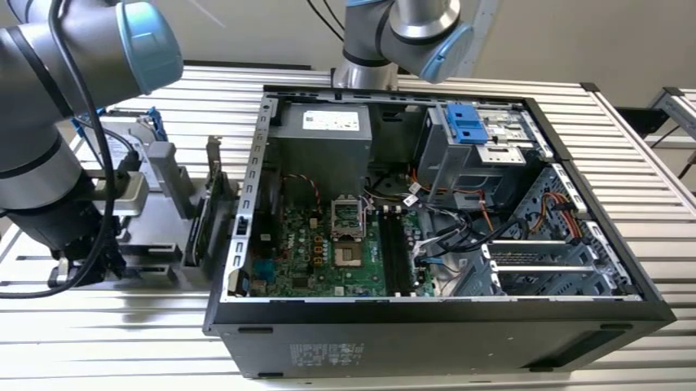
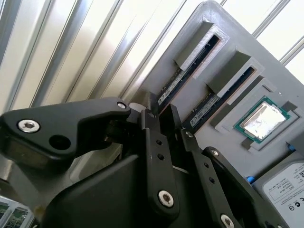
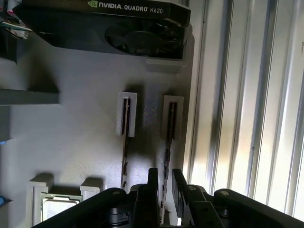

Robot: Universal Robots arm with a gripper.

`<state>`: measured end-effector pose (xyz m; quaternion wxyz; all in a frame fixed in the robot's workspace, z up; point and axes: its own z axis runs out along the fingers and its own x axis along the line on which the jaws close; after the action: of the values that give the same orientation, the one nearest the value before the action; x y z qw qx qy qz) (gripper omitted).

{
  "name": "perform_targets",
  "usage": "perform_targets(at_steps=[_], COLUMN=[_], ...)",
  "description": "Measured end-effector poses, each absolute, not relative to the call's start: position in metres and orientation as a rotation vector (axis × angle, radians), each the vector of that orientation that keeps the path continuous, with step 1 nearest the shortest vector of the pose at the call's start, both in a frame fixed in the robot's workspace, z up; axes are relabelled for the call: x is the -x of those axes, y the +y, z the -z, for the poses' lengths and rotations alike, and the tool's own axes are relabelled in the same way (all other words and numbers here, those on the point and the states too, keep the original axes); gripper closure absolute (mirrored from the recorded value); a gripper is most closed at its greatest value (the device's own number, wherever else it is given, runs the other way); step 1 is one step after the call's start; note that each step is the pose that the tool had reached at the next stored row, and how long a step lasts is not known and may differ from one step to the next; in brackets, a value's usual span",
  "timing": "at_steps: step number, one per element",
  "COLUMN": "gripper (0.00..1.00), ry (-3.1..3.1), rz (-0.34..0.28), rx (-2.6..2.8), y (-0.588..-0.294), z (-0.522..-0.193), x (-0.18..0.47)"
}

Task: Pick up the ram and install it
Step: 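Pick up the ram and move it above insertion slot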

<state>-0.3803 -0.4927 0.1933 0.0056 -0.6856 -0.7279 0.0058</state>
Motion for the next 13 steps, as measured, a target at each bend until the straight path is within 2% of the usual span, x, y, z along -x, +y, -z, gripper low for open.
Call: perform_targets(at_steps=[10, 11, 13], gripper=[0.00, 1.00, 1.00], ry=[-2.278, -2.278, -2.278], rz=[-0.019, -0.019, -0.019], rx=[2.147, 2.147, 2.147], y=[-0.4909, -0.4909, -0.4908], z=[-0.1935, -0.1935, -0.1934], x=[0.3805, 0.3804, 0.3804])
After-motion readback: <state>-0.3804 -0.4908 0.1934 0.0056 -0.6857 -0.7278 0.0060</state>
